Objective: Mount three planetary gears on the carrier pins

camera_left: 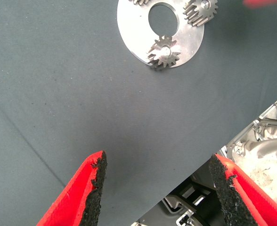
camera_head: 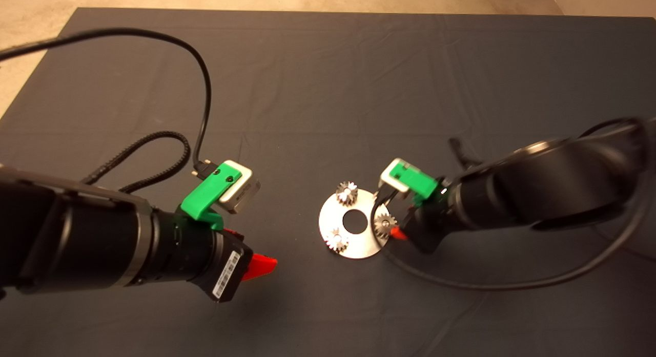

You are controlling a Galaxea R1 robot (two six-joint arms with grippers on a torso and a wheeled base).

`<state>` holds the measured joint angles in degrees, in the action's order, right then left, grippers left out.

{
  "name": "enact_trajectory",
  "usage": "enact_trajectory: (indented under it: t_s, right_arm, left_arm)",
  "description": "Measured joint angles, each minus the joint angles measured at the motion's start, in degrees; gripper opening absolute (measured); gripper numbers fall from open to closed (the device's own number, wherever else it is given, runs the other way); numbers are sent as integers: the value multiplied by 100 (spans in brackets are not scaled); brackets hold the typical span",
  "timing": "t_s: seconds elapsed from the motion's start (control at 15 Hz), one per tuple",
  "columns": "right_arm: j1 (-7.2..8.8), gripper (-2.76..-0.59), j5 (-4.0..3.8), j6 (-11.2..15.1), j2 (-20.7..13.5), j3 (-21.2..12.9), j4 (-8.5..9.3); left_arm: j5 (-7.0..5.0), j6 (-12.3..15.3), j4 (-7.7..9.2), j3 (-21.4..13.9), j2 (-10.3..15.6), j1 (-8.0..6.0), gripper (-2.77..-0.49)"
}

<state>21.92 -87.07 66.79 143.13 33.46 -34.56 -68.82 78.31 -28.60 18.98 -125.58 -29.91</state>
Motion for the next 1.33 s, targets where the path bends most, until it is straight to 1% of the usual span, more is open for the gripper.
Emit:
enact_trajectory:
  t_s: [0.07,0.13,0.2,0.27,0.33,0.4,0.47,0.53,0.6,0.67,0.73,0.8,0.87,0.93,1.0,1.07,1.13,1.2,1.27,1.33]
  right_arm:
    - [353,-207,8,398,-299,-289,2]
    - [638,-207,45,846,-615,-558,23]
    - [885,-207,157,1214,-942,-750,90]
    - [1090,-207,291,1465,-1246,-860,248]
    - [1285,-207,503,1624,-1612,-968,456]
    - [1442,-207,673,1675,-1959,-1057,623]
    - [1566,-207,805,1712,-2210,-1136,746]
    - [1649,-207,886,1730,-2368,-1209,832]
    - [1642,-207,944,1733,-2406,-1268,907]
    - [1548,-207,993,1733,-2389,-1304,955]
    - [1344,-207,1012,1736,-2361,-1305,987]
    - [1125,-207,1012,1743,-2320,-1308,1103]
    - [970,-207,991,1752,-2309,-1321,1228]
    - [819,-207,882,1755,-2313,-1332,1345]
    - [629,-207,779,1755,-2312,-1337,1483]
    - [395,-207,696,1755,-2293,-1337,1630]
    - [196,-207,562,1758,-2221,-1337,1787]
    - [140,-207,494,1758,-2133,-1340,1847]
    - [143,-207,443,1763,-2093,-1340,1847]
    - [145,-207,361,1774,-2089,-1339,1848]
  left_arm:
    - [0,0,0,0,-2,0,-177]
    - [0,0,-1,0,-2,-2,-177]
    - [2,0,-1,0,-17,-2,-177]
    - [7,0,-4,0,-36,0,-177]
    - [10,-1,-4,0,-30,0,-177]
    - [7,0,-4,0,0,3,-177]
    - [2,0,-4,-2,18,4,-177]
    - [-1,0,-12,-11,18,33,-177]
    - [10,0,-12,-16,0,98,-177]
    - [16,0,-21,-24,2,216,-177]
    - [13,0,-30,-27,3,457,-177]
    - [8,0,-12,-29,28,757,-177]
    - [-4,7,0,-33,59,944,-177]
    - [-7,29,32,-35,83,973,-177]
    - [0,88,35,-35,87,973,-177]
    - [0,214,73,-35,82,982,-177]
    - [2,306,75,-35,79,1066,-177]
    - [-1,355,93,-35,49,1253,-177]
    - [-10,388,96,-35,-18,1504,-177]
    - [-21,401,116,-35,-52,1766,-177]
